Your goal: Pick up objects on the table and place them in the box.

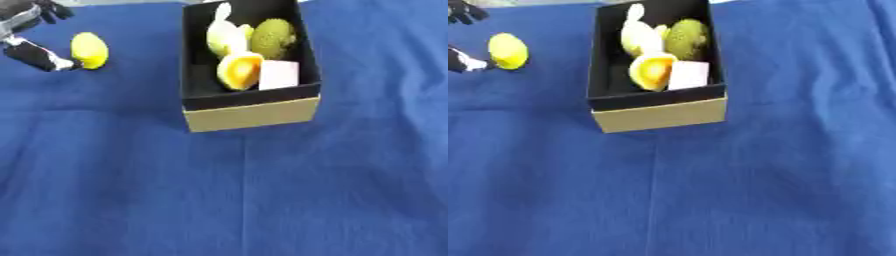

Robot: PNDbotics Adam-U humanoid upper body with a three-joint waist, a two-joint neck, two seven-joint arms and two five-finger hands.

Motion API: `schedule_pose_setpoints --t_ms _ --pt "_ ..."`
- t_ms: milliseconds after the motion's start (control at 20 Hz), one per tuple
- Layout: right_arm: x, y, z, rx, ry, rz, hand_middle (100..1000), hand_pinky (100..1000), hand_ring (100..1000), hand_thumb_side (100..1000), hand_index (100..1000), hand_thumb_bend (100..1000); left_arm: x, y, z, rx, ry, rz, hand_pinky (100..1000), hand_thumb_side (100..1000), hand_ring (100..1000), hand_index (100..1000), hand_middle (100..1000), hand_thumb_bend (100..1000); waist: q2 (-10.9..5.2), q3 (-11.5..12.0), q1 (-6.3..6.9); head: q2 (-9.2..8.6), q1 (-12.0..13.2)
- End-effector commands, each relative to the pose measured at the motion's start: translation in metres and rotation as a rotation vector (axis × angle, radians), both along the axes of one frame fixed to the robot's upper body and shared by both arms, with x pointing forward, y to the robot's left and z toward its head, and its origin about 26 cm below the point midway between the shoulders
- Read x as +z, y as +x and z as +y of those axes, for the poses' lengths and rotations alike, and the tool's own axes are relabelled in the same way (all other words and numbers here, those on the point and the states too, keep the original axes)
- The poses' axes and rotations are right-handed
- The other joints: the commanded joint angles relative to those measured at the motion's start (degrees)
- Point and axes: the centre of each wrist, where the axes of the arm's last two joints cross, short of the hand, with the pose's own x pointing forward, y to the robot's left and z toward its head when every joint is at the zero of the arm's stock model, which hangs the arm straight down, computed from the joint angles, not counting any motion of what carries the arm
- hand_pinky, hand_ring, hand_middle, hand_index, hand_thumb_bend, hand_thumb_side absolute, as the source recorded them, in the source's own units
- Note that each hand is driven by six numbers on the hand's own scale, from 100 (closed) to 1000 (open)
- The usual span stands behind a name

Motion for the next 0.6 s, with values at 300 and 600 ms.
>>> schedule_pose_setpoints --t_ms 300,600 --pt "0.008 0.000 0.005 0.007 -0.004 -0.036 722 747 775 521 782 100 0.008 0.002 0.007 0.028 -0.021 -0.033 830 332 782 888 760 415 0.30 -0.72 0.06 -2.01 0.64" --pt "0.008 0.001 0.008 0.007 0.008 -0.042 723 747 775 522 782 100 0.002 0.007 0.007 0.037 -0.042 -0.024 782 204 705 805 674 172 1.24 -0.93 0.09 -2.33 0.70"
